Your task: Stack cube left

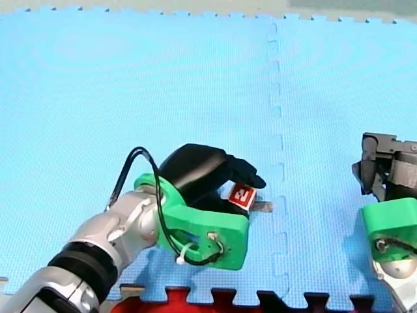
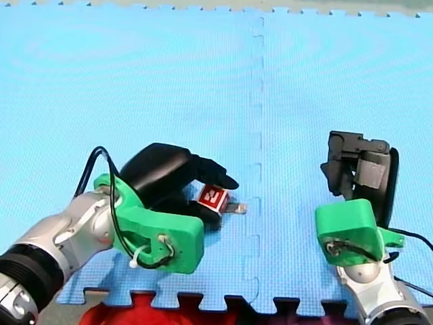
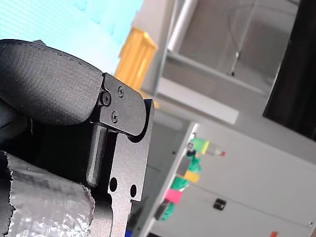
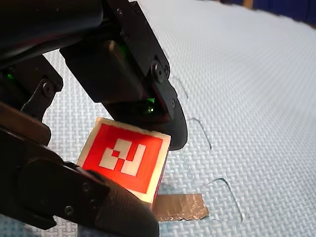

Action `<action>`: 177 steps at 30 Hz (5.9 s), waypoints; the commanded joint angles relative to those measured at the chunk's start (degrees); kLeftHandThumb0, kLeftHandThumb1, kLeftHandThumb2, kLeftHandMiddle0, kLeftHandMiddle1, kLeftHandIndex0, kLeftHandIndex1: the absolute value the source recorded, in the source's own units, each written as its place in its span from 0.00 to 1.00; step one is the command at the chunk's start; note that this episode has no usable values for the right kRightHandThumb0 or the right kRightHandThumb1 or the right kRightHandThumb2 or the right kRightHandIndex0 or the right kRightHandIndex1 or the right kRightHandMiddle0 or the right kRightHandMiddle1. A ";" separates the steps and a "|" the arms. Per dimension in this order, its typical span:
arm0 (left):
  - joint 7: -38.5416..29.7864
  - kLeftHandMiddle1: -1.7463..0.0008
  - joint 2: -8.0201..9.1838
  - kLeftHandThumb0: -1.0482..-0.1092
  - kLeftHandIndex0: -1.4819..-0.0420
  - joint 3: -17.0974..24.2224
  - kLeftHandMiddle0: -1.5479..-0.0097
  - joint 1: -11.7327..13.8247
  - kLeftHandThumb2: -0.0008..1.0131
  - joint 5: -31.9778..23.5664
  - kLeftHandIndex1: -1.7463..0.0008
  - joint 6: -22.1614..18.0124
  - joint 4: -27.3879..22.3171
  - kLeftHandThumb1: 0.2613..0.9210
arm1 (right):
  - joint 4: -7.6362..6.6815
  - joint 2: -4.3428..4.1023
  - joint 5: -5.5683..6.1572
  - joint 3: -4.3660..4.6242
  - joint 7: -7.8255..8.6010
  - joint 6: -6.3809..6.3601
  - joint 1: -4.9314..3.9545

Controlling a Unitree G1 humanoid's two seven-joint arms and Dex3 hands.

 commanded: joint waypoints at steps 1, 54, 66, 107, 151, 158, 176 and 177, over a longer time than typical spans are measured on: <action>-0.66 0.45 -0.05 0.30 0.66 0.56 0.39 0.39 0.00 -0.83 1.00 0.54 -0.83 0.78 | 0.13 0.05 0.20 -0.13 -0.16 -0.35 0.10; -13.32 0.00 14.48 0.00 0.86 16.62 0.46 12.64 0.02 -11.21 0.98 7.78 -40.18 0.91 | 2.18 0.09 3.13 -1.80 2.84 -0.73 0.28; -6.22 0.00 14.51 0.00 0.65 19.67 0.42 13.97 0.00 -9.35 0.93 8.33 -37.43 0.88 | 1.69 0.31 3.69 -2.13 4.01 -0.51 0.54; -12.95 0.00 10.13 0.00 0.69 21.50 0.45 -1.30 0.01 -19.94 1.00 -10.63 12.45 0.87 | 0.89 -1.69 1.36 -1.81 2.58 -1.49 2.11; -12.57 0.57 6.71 0.79 0.62 16.68 0.38 -9.24 0.01 -14.53 1.00 -8.43 20.14 0.63 | 0.53 -2.64 -0.53 -0.88 0.01 -3.36 2.87; -14.19 0.54 7.25 0.82 0.65 17.58 0.43 -9.19 0.01 -15.16 1.00 -8.33 19.97 0.65 | 0.42 -2.74 -0.72 -0.93 -0.30 -3.09 3.03; -17.10 0.95 6.91 0.90 0.75 19.14 0.51 -9.14 0.00 -16.27 1.00 -7.37 20.43 0.66 | -0.93 -2.86 0.10 -1.35 0.68 -3.15 4.13; -17.07 0.96 6.94 0.90 0.76 19.08 0.51 -9.16 0.00 -16.18 1.00 -7.44 20.49 0.66 | -1.14 -2.87 0.13 -1.41 0.70 -3.13 4.22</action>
